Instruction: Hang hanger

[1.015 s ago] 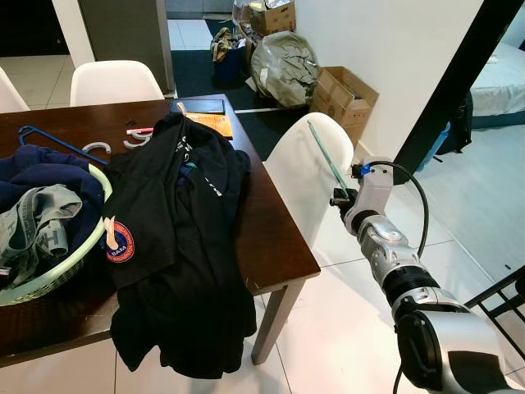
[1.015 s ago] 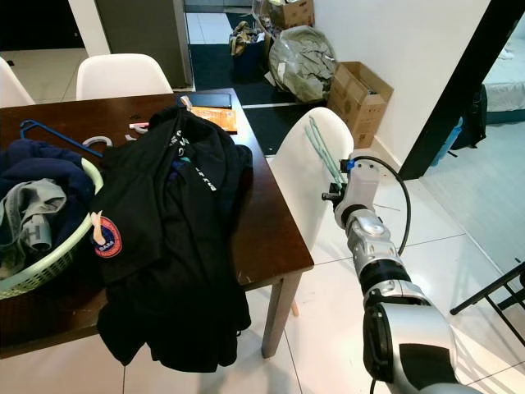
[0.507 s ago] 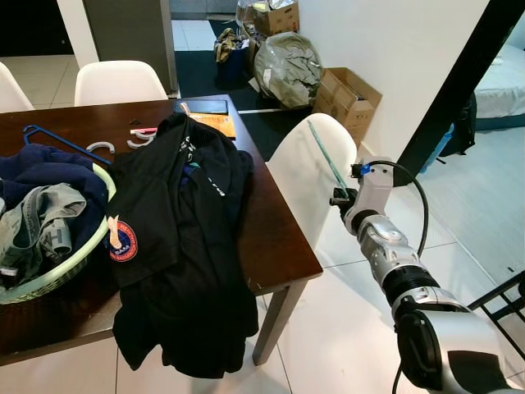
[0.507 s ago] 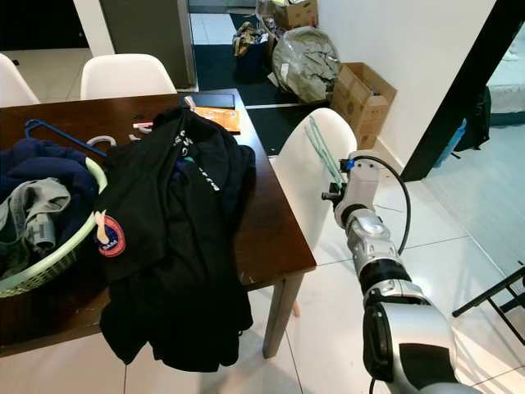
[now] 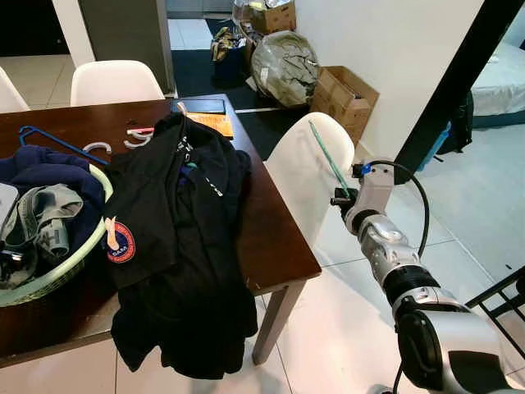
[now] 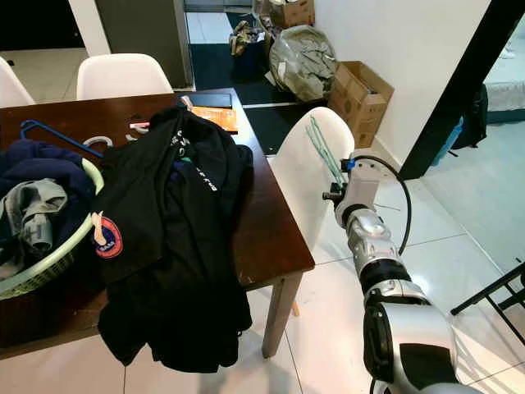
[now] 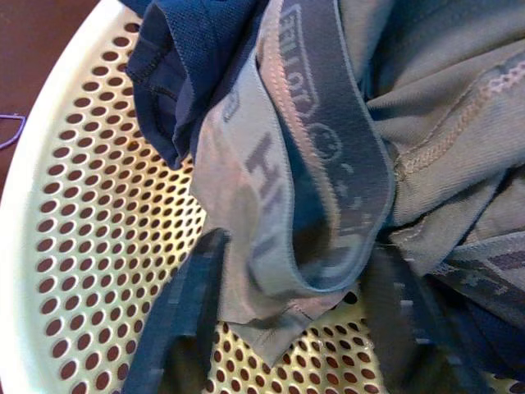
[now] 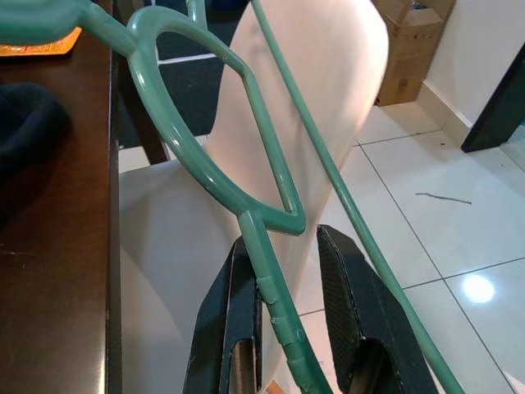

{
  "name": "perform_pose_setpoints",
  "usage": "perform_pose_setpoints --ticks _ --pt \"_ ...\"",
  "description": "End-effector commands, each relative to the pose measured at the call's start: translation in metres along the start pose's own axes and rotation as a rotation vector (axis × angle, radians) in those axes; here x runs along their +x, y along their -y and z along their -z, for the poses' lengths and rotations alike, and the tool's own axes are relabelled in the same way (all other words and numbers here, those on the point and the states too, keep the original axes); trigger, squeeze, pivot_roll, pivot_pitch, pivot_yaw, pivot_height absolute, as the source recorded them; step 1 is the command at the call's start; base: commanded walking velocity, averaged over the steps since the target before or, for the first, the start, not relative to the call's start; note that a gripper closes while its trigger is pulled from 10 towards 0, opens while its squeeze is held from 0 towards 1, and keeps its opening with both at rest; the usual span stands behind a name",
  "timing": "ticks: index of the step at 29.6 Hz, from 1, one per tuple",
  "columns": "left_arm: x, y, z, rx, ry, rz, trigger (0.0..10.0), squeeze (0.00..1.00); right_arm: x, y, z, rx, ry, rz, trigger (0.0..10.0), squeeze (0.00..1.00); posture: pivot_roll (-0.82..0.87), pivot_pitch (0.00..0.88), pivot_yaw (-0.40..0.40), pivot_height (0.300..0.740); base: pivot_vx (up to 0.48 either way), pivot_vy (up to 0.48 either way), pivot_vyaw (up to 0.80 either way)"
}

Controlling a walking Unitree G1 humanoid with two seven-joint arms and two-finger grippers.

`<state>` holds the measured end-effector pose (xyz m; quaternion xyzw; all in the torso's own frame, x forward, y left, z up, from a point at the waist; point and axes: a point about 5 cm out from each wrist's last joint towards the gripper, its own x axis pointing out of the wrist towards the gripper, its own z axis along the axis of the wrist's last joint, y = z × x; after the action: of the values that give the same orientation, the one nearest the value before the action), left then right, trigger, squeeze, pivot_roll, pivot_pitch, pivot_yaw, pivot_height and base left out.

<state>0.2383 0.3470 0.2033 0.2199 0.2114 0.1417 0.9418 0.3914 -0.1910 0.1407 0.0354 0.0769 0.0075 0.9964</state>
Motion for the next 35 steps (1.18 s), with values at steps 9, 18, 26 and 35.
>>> perform_pose_setpoints --ticks 9,18,26,35 --pt "0.003 0.000 -0.003 0.014 0.013 0.009 0.0 0.00 0.000 0.002 0.001 0.003 -0.007 0.012 10.0 0.00 0.11 0.065 -0.077 0.740 0.000 0.000 0.00" --pt "-0.019 -0.014 -0.084 0.083 0.409 0.019 0.0 0.00 0.000 0.001 0.002 0.033 -0.004 0.005 10.0 0.00 0.12 0.047 -0.080 0.740 0.000 0.000 0.00" --pt "-0.166 0.021 -0.251 -0.192 1.415 0.707 2.0 0.00 -0.001 0.002 0.003 0.119 0.005 -0.002 10.0 0.00 0.13 0.024 -0.069 0.740 0.000 0.000 0.00" --pt "-0.133 0.070 -0.232 -0.166 1.232 0.907 10.0 0.00 -0.001 0.002 0.002 0.159 0.023 0.012 10.0 0.00 0.13 0.016 -0.057 0.740 0.000 0.000 0.00"
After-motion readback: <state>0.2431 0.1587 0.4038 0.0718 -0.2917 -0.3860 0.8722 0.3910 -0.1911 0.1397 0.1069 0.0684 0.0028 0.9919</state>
